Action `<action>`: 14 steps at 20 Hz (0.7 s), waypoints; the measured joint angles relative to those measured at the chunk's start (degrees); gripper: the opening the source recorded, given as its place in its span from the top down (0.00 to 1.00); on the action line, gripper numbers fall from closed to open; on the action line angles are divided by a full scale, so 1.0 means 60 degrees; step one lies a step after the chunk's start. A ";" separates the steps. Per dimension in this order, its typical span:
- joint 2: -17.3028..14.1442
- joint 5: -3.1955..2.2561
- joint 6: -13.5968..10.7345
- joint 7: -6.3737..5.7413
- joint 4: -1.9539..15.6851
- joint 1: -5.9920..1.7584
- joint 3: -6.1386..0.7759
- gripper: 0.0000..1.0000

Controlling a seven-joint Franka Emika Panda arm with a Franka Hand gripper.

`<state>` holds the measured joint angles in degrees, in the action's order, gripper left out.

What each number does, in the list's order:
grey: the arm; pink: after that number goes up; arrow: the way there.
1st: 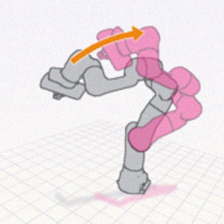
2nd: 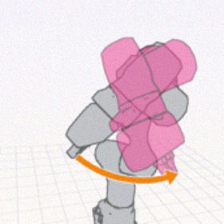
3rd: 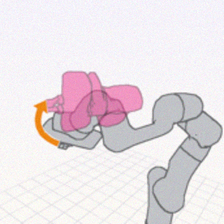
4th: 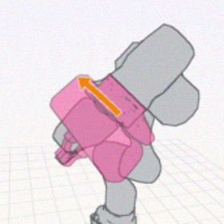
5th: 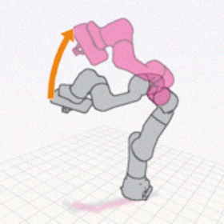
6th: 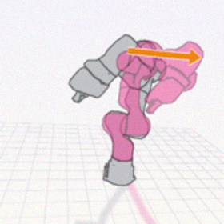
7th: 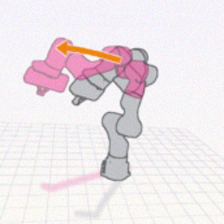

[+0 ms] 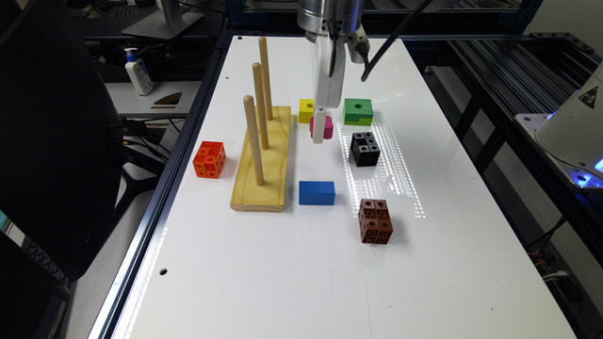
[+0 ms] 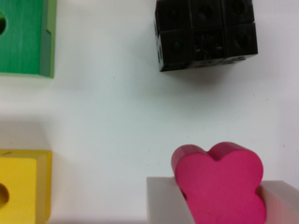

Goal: Pick up pink flower.

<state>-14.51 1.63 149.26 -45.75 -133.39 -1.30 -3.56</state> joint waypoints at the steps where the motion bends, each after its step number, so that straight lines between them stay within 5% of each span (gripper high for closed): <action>1: 0.0061 0.0000 -0.0032 0.0000 0.0002 0.0000 0.0000 1.00; 14: 0.1198 0.0000 -0.1104 -0.0009 0.0014 -0.0001 0.0000 1.00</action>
<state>-7.32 1.63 142.64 -45.81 -133.30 -1.30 -3.56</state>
